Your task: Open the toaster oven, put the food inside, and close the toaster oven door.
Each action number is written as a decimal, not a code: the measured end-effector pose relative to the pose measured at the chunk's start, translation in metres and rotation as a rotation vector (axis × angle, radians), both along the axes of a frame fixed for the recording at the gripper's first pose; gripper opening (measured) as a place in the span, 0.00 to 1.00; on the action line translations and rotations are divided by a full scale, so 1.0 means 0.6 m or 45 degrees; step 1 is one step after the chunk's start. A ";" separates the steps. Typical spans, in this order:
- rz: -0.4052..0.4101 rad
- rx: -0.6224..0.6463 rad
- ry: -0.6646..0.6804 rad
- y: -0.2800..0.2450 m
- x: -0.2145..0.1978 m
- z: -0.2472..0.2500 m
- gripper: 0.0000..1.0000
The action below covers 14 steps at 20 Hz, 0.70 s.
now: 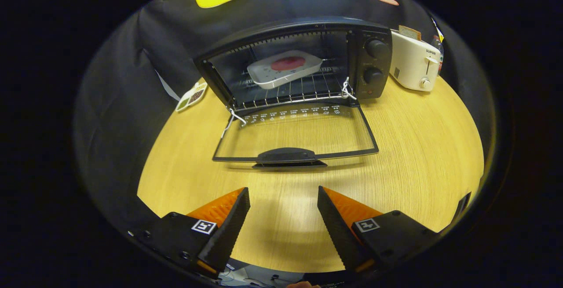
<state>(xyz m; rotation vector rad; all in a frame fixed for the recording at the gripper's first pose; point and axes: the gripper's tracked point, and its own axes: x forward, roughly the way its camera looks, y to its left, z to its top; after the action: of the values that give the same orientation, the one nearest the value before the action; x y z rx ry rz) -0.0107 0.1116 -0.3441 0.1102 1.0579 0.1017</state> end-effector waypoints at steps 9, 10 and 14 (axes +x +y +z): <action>-0.057 -0.087 0.108 -0.007 0.034 -0.064 0.99; -0.078 -0.090 0.112 -0.009 0.039 -0.061 0.99; -0.141 -0.065 0.133 -0.005 0.063 -0.065 0.98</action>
<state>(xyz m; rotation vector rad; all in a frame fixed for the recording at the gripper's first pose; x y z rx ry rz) 0.0271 0.1089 -0.3830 0.1287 1.1556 -0.0311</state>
